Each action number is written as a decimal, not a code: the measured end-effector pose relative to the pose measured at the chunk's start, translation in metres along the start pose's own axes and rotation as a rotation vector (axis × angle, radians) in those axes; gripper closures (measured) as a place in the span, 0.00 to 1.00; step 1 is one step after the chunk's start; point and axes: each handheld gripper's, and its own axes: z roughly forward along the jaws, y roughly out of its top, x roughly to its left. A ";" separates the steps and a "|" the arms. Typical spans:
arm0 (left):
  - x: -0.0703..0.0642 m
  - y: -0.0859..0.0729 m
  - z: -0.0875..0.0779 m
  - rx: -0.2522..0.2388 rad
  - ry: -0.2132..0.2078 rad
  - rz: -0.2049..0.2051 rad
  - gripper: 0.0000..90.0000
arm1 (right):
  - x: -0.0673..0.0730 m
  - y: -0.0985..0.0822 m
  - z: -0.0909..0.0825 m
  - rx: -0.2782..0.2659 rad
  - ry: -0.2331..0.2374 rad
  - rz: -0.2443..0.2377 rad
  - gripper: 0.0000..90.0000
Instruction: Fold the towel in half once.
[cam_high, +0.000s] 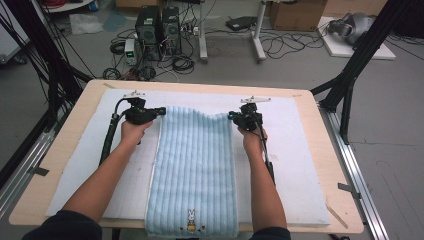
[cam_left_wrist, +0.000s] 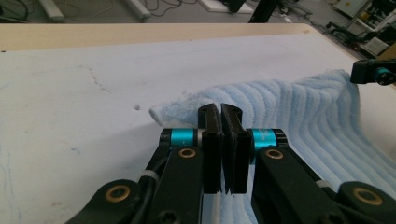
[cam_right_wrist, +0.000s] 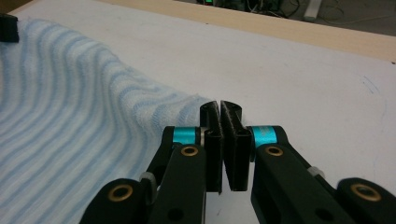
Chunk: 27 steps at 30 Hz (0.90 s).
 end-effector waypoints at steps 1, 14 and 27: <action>-0.002 -0.001 -0.004 -0.005 -0.013 0.001 0.96 | 0.000 0.000 0.000 0.000 0.000 0.000 0.97; -0.029 -0.023 -0.056 -0.024 -0.109 0.073 0.96 | 0.024 -0.026 -0.048 -0.052 0.068 -0.034 0.97; -0.052 -0.077 -0.090 0.016 -0.190 0.090 0.96 | 0.047 -0.066 -0.090 -0.030 0.113 -0.059 0.97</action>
